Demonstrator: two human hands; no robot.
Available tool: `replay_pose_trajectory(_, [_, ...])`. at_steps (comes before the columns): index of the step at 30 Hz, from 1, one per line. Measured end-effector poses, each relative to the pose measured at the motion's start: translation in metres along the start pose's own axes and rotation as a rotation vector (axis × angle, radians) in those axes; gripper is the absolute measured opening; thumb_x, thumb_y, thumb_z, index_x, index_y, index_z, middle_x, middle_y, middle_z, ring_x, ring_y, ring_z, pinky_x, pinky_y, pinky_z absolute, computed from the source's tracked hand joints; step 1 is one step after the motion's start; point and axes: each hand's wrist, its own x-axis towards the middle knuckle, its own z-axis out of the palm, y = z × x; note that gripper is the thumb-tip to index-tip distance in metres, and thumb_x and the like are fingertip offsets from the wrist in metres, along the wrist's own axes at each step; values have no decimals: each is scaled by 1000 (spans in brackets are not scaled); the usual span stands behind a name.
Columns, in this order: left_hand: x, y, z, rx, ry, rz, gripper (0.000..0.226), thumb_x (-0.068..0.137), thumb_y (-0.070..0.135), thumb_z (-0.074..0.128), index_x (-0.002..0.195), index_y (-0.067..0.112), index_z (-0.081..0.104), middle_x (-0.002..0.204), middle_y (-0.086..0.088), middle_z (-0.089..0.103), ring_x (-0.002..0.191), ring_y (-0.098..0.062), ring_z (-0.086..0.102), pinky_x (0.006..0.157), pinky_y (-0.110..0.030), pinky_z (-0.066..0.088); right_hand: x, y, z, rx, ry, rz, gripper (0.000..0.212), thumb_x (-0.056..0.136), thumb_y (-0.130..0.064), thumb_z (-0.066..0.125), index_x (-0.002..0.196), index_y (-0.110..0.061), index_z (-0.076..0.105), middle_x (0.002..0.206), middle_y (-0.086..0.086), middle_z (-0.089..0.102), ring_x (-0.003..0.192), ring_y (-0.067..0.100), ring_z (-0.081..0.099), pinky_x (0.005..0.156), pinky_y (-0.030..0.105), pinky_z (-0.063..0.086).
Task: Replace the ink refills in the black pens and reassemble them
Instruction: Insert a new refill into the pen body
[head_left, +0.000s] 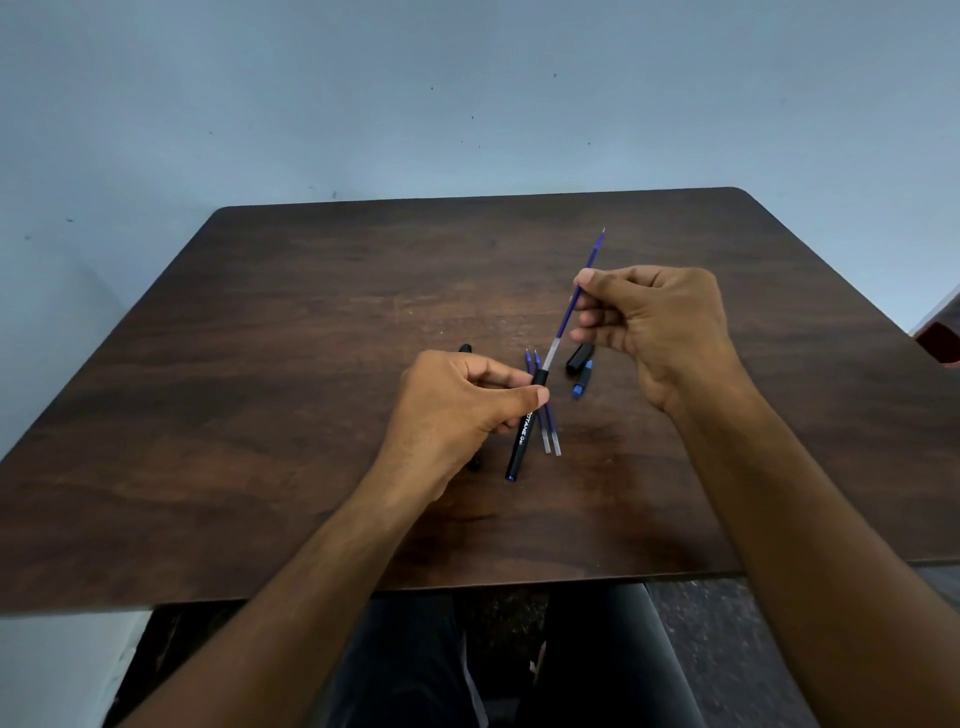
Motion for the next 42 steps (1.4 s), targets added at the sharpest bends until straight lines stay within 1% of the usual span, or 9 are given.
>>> replay_pose_trajectory(5, [-11, -2, -2, -6, 13, 28, 11, 73, 23, 88, 79, 25, 78, 69, 3, 77, 61, -10, 70, 66, -27, 61, 2, 1, -2, -26, 17, 14, 14, 87, -11, 79, 81, 2, 76, 70, 13, 73, 56, 19, 67, 57, 31, 60])
replay_pose_trajectory(15, [-37, -12, -18, -102, 46, -60, 15, 74, 23, 87, 87, 19, 80, 73, -1, 78, 61, -13, 72, 65, -27, 62, 1, 7, 53, -196, -300, 259, 18, 85, -7, 79, 84, 10, 72, 56, 10, 69, 43, 16, 61, 41, 27, 53])
replay_pose_trajectory(23, [-44, -13, -26, -111, 59, -54, 14, 74, 24, 87, 86, 22, 79, 74, 2, 78, 67, -14, 75, 68, -29, 63, 10, 13, 111, -528, -483, 429, 20, 82, -5, 82, 65, -1, 73, 53, 9, 67, 36, 13, 59, 38, 23, 50])
replay_pose_trajectory(26, [-45, -16, -26, -121, 61, -66, 15, 74, 23, 88, 86, 22, 79, 72, 1, 78, 63, -11, 72, 67, -26, 61, 12, 9, 122, -647, -534, 451, 17, 84, -6, 81, 70, -1, 73, 50, 8, 66, 34, 11, 57, 36, 21, 49])
replay_pose_trajectory(29, [-45, -21, -27, -131, 81, -71, 15, 73, 25, 88, 85, 22, 79, 71, 1, 78, 61, -10, 70, 68, -25, 60, 10, 6, 131, -837, -580, 427, 26, 87, -9, 78, 63, -7, 68, 43, 2, 59, 28, 7, 46, 32, 14, 37])
replay_pose_trajectory(31, [-45, -23, -28, -133, 92, -69, 13, 73, 27, 88, 82, 25, 79, 71, 3, 78, 61, -8, 69, 67, -23, 59, 7, 5, 135, -938, -595, 402, 29, 88, -11, 77, 62, -9, 66, 40, 0, 56, 28, 6, 40, 33, 13, 32])
replay_pose_trajectory(35, [-45, -27, -29, -112, 93, -76, 13, 73, 31, 88, 80, 28, 78, 72, 6, 78, 65, -9, 72, 68, -23, 59, 5, 4, 139, -1004, -589, 369, 24, 89, -14, 77, 68, -9, 68, 54, 1, 58, 43, 8, 41, 44, 21, 31])
replay_pose_trajectory(38, [-45, -28, -30, -110, 86, -79, 13, 73, 31, 88, 80, 28, 78, 72, 6, 78, 66, -10, 73, 67, -23, 59, 5, 6, 142, -1059, -600, 405, 24, 91, -17, 75, 71, -9, 67, 57, 1, 58, 42, 8, 40, 40, 19, 32])
replay_pose_trajectory(42, [-44, -28, -32, -112, 98, -79, 12, 73, 28, 88, 80, 27, 79, 72, 5, 78, 65, -10, 72, 67, -22, 59, 5, 10, 147, -1090, -567, 415, 13, 91, -18, 77, 81, -9, 74, 61, 3, 60, 46, 11, 43, 50, 23, 34])
